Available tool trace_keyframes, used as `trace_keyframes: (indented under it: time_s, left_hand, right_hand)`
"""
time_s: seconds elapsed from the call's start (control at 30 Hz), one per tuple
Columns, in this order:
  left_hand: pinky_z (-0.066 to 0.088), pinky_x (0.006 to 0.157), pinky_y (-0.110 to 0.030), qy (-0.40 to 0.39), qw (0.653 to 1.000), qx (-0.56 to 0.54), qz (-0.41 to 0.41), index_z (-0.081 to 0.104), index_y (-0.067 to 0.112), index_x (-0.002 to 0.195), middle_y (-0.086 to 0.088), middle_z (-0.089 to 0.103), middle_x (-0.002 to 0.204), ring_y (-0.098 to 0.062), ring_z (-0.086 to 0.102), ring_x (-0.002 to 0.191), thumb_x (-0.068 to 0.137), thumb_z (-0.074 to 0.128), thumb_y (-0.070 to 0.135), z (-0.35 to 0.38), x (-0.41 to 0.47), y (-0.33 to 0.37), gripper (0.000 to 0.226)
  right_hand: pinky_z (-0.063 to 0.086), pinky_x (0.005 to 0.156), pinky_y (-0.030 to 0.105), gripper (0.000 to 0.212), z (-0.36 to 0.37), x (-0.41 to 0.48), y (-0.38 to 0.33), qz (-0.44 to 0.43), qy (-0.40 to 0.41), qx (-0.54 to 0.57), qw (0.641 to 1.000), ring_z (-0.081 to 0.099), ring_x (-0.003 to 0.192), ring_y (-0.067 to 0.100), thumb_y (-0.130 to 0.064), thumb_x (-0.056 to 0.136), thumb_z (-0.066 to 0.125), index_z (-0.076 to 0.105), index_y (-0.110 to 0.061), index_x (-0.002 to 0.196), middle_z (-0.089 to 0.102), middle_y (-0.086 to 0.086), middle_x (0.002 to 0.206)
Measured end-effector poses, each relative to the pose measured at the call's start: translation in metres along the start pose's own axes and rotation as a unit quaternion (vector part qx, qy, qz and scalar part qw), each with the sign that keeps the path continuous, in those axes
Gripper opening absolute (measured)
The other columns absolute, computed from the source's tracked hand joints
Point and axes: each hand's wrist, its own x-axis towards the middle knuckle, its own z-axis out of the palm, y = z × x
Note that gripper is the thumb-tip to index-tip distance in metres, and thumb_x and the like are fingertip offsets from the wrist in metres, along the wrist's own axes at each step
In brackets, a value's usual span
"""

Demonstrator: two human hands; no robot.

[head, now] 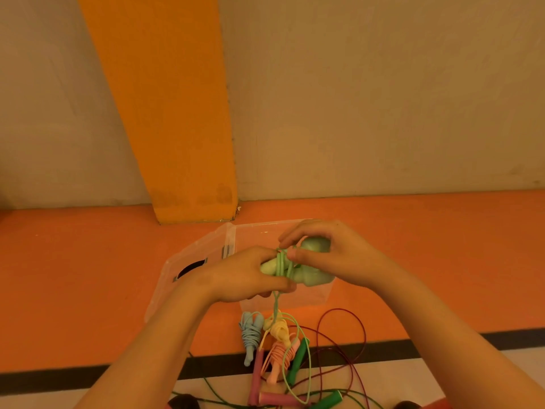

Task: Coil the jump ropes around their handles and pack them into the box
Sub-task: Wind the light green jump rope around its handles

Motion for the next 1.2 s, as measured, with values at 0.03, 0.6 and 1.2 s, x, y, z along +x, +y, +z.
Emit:
trace_keyframes:
  time_s: [0.03,0.6,1.2]
  left_hand:
    - [0.032,0.043,-0.016,0.001,1.000,-0.005,0.003,0.061,0.015,0.091,0.012,0.049,0.052,0.000,0.043,0.043,0.087,0.069,0.019,0.000,0.000,0.001,0.010]
    - [0.017,0.041,-0.021,0.002,0.972,-0.221,0.079,0.061,0.038,0.073,0.006,0.042,0.053,-0.006,0.026,0.039,0.069,0.069,0.041,-0.004,-0.007,0.004,0.010]
    - [0.027,0.038,-0.016,0.222,0.950,-0.191,0.109,0.054,0.019,0.088,0.012,0.047,0.046,-0.002,0.034,0.037,0.094,0.057,0.016,0.016,0.008,0.013,0.008]
  right_hand:
    - [0.045,0.097,0.031,0.026,-0.001,0.000,0.001,-0.005,-0.002,0.003,1.000,0.060,0.106,-0.001,-0.041,0.075,0.068,0.074,-0.023,0.093,0.069,-0.012,0.109]
    - [0.051,0.077,0.023,0.072,-0.021,-0.004,-0.005,0.032,-0.054,0.377,0.924,0.064,0.095,0.013,-0.044,0.055,0.087,0.058,-0.015,0.114,0.069,-0.002,0.101]
    - [0.049,0.070,0.027,0.043,0.013,0.004,-0.002,0.098,0.074,0.288,0.950,0.060,0.075,0.018,-0.048,0.082,0.053,0.061,-0.009,0.099,0.063,0.006,0.083]
